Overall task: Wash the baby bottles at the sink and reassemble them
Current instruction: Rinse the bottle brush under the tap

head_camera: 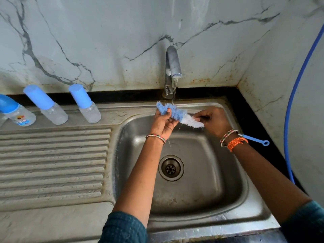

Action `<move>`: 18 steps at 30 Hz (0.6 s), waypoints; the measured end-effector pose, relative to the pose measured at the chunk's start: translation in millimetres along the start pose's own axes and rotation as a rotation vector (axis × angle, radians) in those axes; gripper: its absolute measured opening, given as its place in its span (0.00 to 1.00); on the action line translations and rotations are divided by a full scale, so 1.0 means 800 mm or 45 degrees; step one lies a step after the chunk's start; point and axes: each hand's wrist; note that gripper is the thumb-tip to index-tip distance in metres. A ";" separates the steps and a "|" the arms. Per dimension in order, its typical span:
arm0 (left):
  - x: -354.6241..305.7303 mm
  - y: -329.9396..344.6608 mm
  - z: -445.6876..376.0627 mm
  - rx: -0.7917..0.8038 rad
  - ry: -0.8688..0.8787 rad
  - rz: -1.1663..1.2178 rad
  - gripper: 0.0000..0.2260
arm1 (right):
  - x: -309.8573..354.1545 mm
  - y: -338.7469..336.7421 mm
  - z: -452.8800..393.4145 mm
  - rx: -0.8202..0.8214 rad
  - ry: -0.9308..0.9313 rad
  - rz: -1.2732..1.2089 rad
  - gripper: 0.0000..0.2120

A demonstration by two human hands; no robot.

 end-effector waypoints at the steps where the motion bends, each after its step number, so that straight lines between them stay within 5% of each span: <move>1: 0.002 0.002 0.002 0.031 -0.042 -0.010 0.12 | -0.005 -0.005 0.005 -0.001 0.010 -0.024 0.07; 8: -0.007 0.008 0.004 -0.011 -0.210 0.023 0.05 | -0.007 -0.020 0.020 -0.066 -0.018 0.033 0.07; 14: -0.032 0.006 -0.011 -0.244 -0.199 -0.221 0.07 | 0.014 -0.025 -0.029 0.371 0.143 -0.429 0.08; 18: -0.037 0.003 -0.020 -0.312 -0.269 -0.468 0.08 | 0.037 0.000 -0.102 0.224 0.184 -0.535 0.06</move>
Point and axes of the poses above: each hand's wrist, its own z-axis away from the middle knuckle, its own y-axis out of the palm, x = y × z, and after that the axes turned 15 degrees about x, right-handed
